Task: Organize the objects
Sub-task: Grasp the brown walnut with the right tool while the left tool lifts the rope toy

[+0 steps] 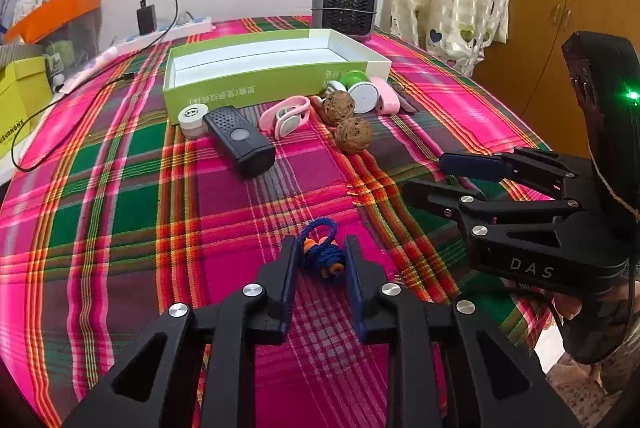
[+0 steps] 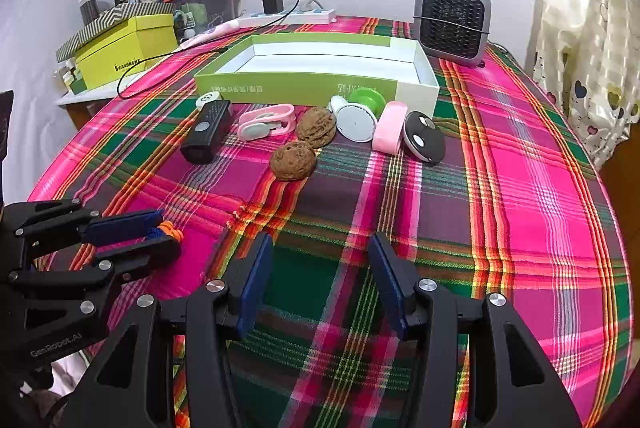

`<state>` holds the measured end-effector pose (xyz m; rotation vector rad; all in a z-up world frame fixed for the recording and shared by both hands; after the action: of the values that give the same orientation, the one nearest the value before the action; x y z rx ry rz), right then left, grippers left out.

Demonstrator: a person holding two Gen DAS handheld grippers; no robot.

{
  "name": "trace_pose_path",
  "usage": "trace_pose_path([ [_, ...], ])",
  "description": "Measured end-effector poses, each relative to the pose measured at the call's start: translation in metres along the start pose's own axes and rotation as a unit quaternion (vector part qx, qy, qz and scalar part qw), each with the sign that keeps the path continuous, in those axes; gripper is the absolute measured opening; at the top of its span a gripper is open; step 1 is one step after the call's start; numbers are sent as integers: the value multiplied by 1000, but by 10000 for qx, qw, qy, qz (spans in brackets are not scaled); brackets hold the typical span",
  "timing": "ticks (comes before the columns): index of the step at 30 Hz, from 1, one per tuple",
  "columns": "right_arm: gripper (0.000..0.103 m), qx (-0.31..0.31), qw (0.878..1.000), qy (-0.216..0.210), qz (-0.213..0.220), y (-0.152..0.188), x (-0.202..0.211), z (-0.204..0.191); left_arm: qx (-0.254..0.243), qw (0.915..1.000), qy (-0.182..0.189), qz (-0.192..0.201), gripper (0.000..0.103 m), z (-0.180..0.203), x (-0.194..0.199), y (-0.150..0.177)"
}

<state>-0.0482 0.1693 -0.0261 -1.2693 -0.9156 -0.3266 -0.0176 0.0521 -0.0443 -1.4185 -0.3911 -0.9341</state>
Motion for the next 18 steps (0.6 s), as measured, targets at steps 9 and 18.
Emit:
trace_pose_path([
  [9,51,-9,10000,-39,2,-5,-4,0,11,10000,-40,31,19,-4,-2,-4],
  [18,49,-35,9997,-230,72,-25,-12,-5,144,9997,-182,87,19,-18,-7,-13],
])
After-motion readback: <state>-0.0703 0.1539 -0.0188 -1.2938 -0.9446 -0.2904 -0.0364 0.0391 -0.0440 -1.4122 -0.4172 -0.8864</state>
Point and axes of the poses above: each gripper's, at about its wrist camera, not at the fingertips, and x roughly against the way its jaws point, z to its right, y to its underside, the point moved 7 cm from there along -x, roughly the way its jaws point, and after that the axes turned 5 degrees about x, right-handed, at the moved point
